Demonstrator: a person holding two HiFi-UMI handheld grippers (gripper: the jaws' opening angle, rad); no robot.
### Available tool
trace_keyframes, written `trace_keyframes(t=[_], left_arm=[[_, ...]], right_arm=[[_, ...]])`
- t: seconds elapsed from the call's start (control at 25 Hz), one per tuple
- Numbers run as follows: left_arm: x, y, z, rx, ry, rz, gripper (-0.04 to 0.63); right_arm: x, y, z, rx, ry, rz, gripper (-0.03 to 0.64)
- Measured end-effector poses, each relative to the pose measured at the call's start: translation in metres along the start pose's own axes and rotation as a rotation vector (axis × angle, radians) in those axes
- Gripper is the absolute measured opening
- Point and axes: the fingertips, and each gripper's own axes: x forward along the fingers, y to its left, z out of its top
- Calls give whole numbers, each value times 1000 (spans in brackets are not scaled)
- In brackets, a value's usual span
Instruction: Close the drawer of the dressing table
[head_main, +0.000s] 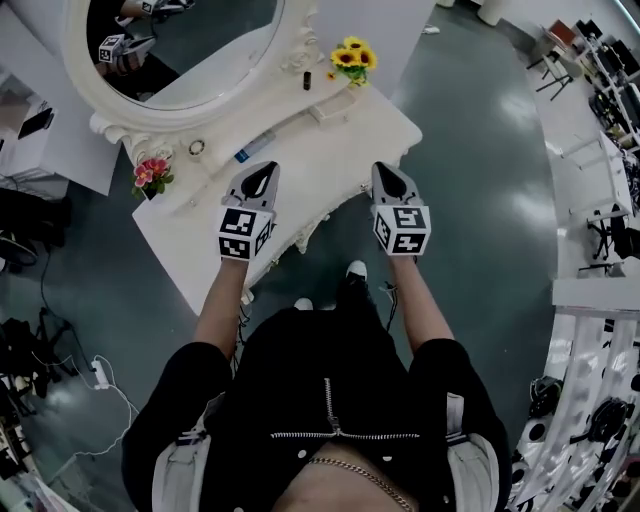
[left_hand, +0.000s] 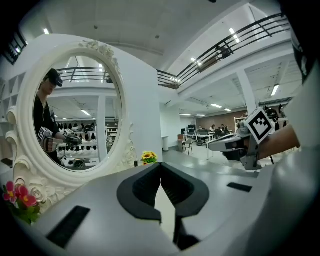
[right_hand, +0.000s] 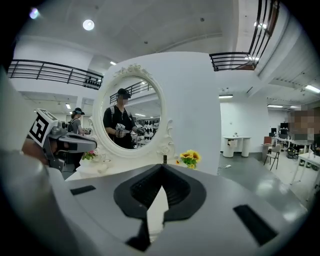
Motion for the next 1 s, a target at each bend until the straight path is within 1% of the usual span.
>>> trace_keyframes(t=[0.12, 0.28, 0.44, 0.6, 0.72, 0.8, 1.0], left_arm=[[25, 17, 0, -14, 8, 39, 21], [59, 44, 4, -38, 17, 133, 21], [81, 67, 9, -72, 32, 264, 21], [113, 87, 22, -84, 35, 340, 21], [115, 98, 24, -115, 44, 452, 21], [119, 103, 28, -129, 42, 506, 21], [124, 108, 33, -131, 39, 560, 21]], right_arm=[[40, -16, 8, -9, -10, 42, 6], [101, -41, 27, -28, -32, 113, 6], [164, -51, 46, -75, -41, 253, 6], [215, -68, 67, -118, -49, 342, 6], [245, -61, 85, -167, -64, 459, 6], [261, -61, 93, -171, -74, 507, 6], [279, -58, 100, -170, -92, 557, 6]])
